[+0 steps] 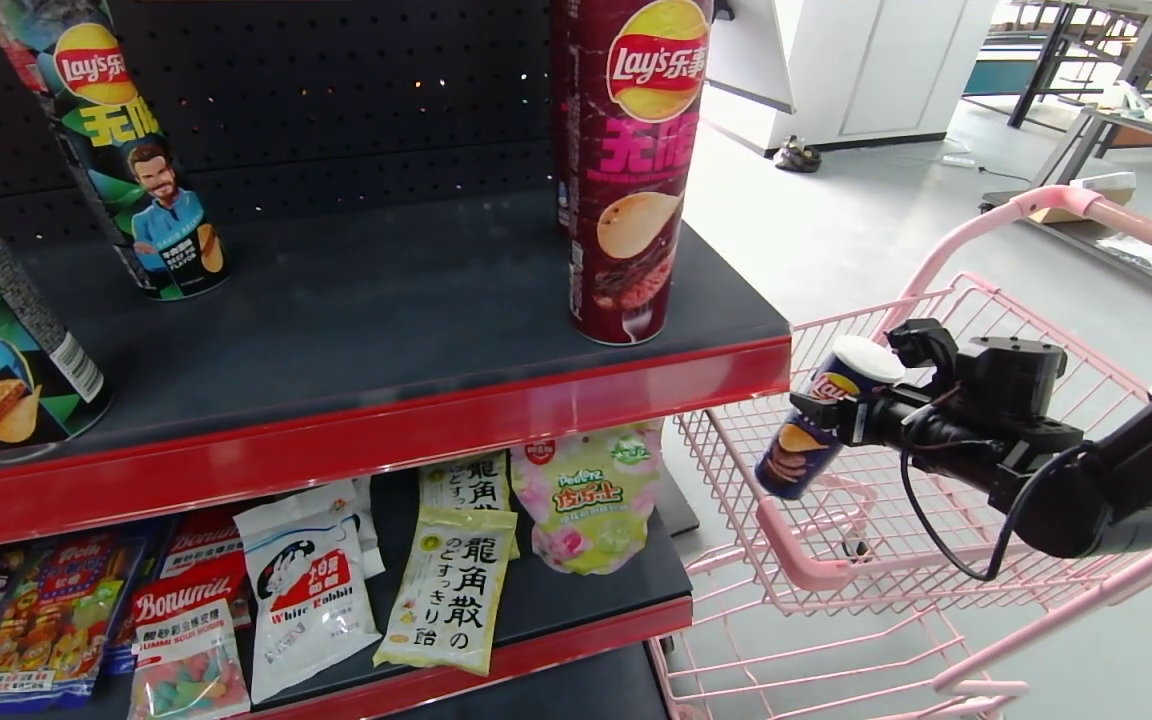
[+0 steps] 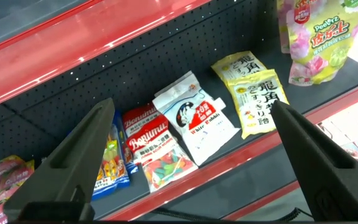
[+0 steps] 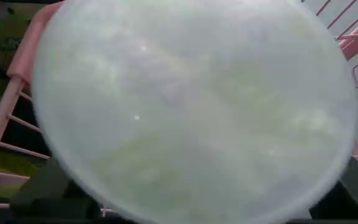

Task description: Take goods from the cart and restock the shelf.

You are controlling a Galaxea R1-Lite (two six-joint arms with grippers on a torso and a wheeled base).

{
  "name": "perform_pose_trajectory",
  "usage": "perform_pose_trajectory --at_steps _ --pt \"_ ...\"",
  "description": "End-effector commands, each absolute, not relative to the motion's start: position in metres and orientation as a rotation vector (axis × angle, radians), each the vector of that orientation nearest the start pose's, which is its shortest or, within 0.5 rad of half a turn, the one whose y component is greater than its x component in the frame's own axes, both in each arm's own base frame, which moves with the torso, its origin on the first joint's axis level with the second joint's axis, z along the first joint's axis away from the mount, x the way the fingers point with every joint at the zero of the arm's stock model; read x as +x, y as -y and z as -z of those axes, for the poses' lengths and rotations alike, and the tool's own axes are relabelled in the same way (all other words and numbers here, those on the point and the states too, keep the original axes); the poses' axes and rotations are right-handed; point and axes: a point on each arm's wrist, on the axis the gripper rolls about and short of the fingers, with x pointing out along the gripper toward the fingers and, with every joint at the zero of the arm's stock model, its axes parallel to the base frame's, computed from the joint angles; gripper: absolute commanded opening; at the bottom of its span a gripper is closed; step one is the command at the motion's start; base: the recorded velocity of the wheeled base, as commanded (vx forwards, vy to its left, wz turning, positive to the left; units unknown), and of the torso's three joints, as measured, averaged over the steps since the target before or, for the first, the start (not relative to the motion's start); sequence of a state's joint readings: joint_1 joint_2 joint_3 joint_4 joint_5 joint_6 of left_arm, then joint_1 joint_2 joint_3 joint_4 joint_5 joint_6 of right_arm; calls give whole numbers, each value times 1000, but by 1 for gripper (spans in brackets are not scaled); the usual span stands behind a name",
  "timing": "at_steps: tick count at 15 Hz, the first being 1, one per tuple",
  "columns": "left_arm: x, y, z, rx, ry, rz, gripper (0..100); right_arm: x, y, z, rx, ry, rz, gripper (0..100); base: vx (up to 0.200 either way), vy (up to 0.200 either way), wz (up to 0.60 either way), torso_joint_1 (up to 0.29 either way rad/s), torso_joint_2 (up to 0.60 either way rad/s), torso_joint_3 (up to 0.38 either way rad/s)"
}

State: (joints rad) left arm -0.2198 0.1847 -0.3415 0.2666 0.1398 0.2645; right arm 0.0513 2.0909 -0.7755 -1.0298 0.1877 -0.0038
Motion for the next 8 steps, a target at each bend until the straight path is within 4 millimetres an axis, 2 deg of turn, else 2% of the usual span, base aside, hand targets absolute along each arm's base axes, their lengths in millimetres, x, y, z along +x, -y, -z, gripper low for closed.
perform_pose_trajectory --at_steps 1,5,8 --pt "-30 -10 -146 286 -104 94 100 365 -24 -78 15 -294 -240 0 0 0 0 0 0 0" --pt "-30 -10 -146 286 -102 93 100 362 -28 -79 13 -296 -249 0 0 0 0 0 0 0" --pt "-31 -10 -147 285 -98 92 100 337 -41 -123 -4 -212 -284 0 0 0 0 0 0 0"
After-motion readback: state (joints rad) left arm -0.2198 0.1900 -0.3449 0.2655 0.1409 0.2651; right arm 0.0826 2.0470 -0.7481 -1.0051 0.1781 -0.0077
